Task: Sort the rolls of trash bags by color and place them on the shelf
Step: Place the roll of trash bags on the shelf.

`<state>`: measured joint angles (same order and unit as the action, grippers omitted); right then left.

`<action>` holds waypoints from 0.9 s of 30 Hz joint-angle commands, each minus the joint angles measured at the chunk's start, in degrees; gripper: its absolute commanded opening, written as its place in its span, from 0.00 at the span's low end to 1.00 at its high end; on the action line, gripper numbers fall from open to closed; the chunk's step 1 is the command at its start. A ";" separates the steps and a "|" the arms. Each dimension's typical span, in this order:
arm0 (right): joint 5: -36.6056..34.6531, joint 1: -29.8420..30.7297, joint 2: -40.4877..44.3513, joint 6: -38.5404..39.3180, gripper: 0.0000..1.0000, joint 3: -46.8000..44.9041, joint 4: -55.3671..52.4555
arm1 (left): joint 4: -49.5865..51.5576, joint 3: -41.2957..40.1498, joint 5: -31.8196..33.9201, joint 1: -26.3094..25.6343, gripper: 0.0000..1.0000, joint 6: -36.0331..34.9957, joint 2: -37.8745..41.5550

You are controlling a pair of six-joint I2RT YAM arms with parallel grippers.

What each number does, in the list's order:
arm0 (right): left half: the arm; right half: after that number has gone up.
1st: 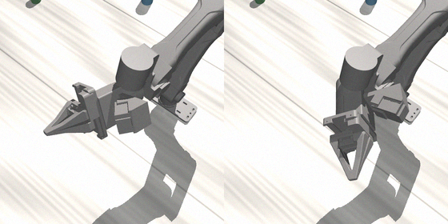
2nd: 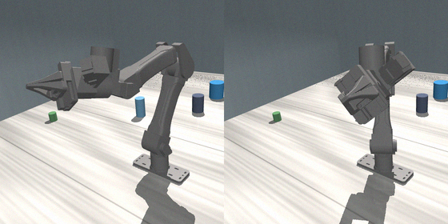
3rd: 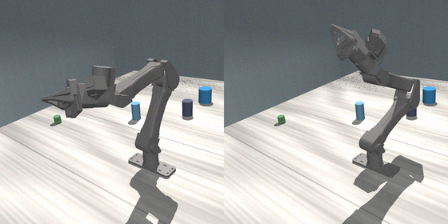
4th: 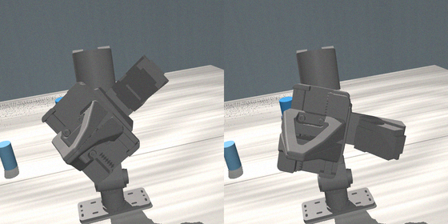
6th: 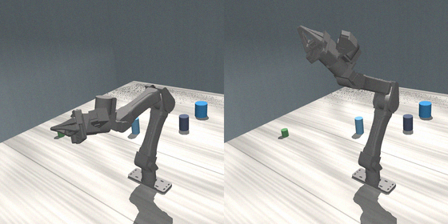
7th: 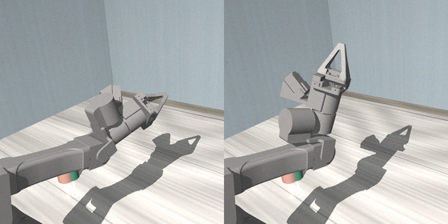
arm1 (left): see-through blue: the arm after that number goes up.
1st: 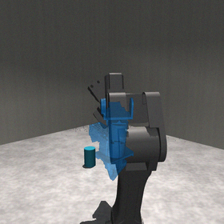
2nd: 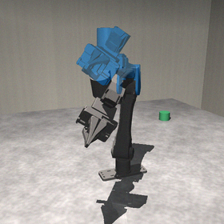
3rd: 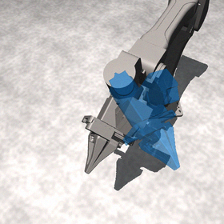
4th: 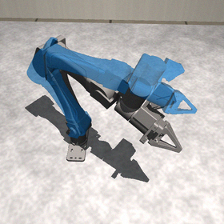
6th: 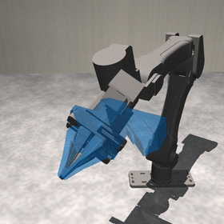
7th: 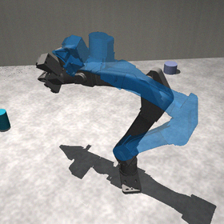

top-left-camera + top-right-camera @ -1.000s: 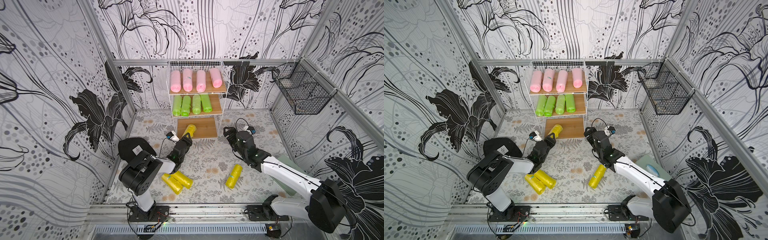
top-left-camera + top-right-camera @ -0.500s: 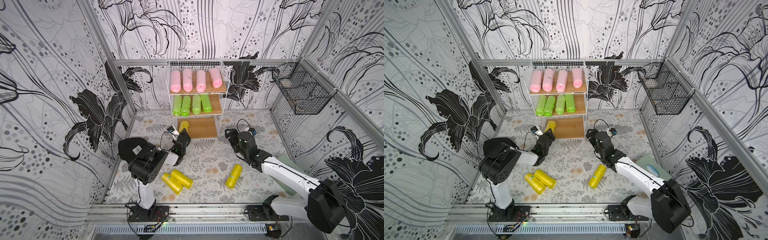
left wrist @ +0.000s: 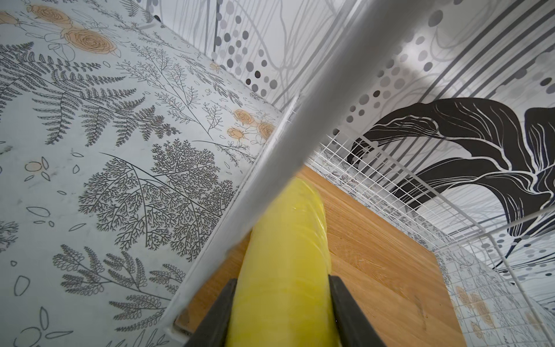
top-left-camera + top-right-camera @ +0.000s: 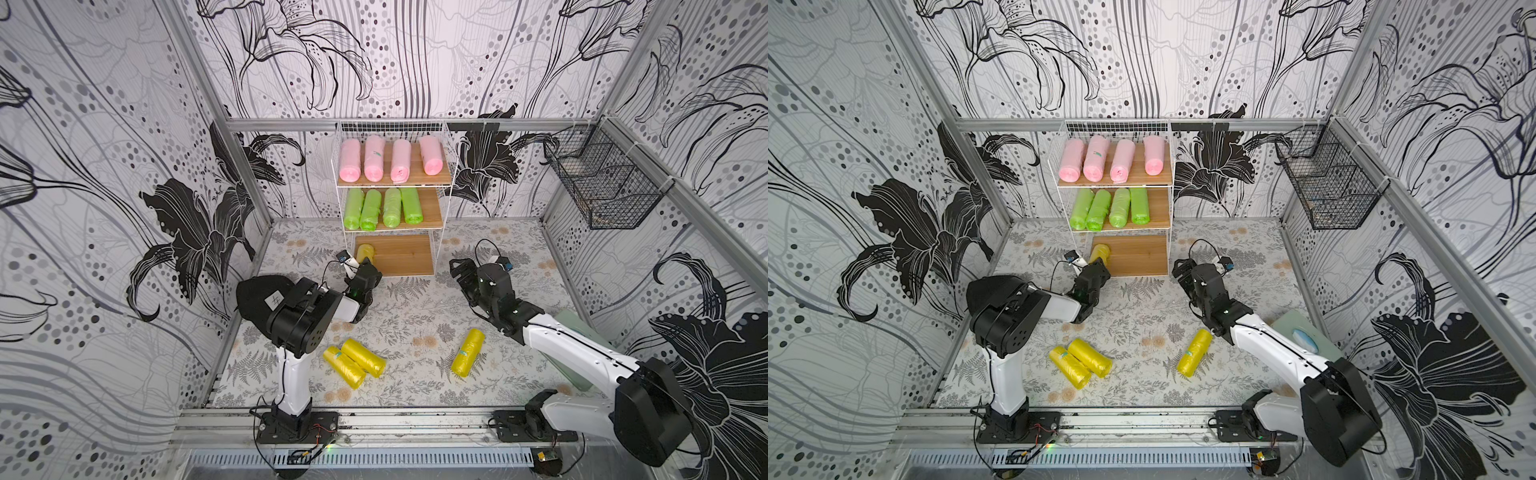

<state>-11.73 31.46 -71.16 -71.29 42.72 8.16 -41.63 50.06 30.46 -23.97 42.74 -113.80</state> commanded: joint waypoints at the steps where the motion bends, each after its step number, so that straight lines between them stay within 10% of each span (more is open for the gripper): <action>1: 0.31 -0.27 0.62 0.27 0.94 -0.71 0.93 | 2.06 2.77 -0.65 1.03 0.44 1.83 -0.46; 27: 1.07 -0.37 1.44 -0.43 0.94 -2.46 1.76 | 8.06 -1.51 -4.16 0.06 0.76 16.17 3.50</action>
<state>-10.68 31.40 -70.74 -71.31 41.60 8.67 -32.56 50.98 27.00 -23.31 57.95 -113.08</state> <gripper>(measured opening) 0.944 0.757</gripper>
